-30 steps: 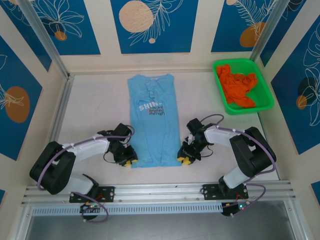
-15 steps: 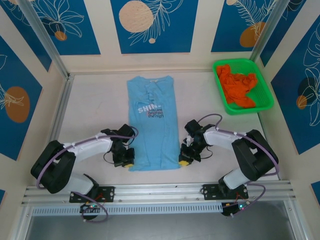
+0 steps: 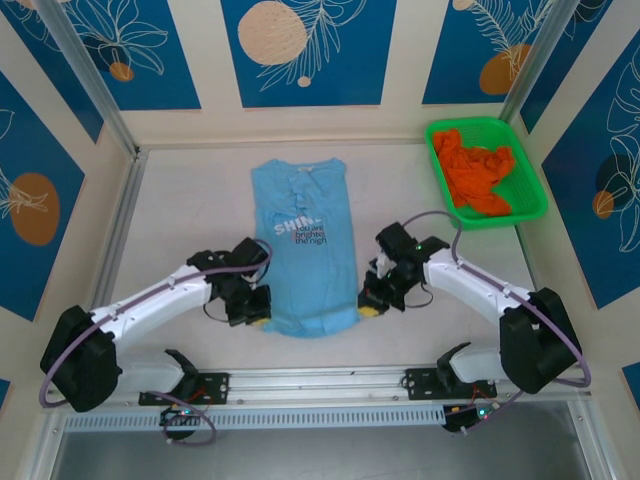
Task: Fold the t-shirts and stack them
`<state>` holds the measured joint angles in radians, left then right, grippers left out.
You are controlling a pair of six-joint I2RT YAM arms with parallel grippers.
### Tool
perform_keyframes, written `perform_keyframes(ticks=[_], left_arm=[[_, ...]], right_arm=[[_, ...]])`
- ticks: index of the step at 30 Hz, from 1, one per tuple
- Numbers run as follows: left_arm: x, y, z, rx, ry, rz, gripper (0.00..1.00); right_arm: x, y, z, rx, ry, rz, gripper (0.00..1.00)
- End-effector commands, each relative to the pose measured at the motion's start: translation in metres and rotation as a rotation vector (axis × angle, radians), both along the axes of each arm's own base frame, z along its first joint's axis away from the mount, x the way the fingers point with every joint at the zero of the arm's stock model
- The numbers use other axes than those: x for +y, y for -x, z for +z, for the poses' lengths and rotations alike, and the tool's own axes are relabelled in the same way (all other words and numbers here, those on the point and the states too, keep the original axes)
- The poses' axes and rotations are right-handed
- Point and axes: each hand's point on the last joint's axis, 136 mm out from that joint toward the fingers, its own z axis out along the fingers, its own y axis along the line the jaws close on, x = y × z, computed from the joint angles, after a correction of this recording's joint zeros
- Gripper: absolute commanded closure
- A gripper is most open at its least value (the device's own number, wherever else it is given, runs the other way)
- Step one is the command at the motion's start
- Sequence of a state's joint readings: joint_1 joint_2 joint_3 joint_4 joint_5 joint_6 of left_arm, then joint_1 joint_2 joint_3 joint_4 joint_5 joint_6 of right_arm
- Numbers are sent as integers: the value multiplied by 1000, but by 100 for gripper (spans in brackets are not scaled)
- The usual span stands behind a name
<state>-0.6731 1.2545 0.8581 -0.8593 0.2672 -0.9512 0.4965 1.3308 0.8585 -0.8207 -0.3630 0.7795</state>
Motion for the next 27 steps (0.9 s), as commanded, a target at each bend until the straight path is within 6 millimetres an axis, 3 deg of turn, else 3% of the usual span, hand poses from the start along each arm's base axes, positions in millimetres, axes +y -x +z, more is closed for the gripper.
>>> perform_keyframes(ticks=[1,7,13,19,23,25,27], left_arm=[[4,-32,23,-28,16,75,100],[6,-116,45,-85,114,182,100],[17,-185,28,-43,126,206,100],[28,-231,4,-20,133,243,100],[26,-253,-9,1,142,235,100],[29,-266,-12,-6,134,247,89],[36,-275,-10,-24,111,269,85]], right_arm=[[-4,-29,25,-2,-16,-48,100],[-5,-108,40,4,-20,-145,100],[4,-176,17,86,-9,-215,100],[19,-223,-12,155,3,-239,100],[24,-243,-25,181,24,-254,100],[23,-249,-32,211,32,-282,99],[21,-255,-36,222,42,-313,90]])
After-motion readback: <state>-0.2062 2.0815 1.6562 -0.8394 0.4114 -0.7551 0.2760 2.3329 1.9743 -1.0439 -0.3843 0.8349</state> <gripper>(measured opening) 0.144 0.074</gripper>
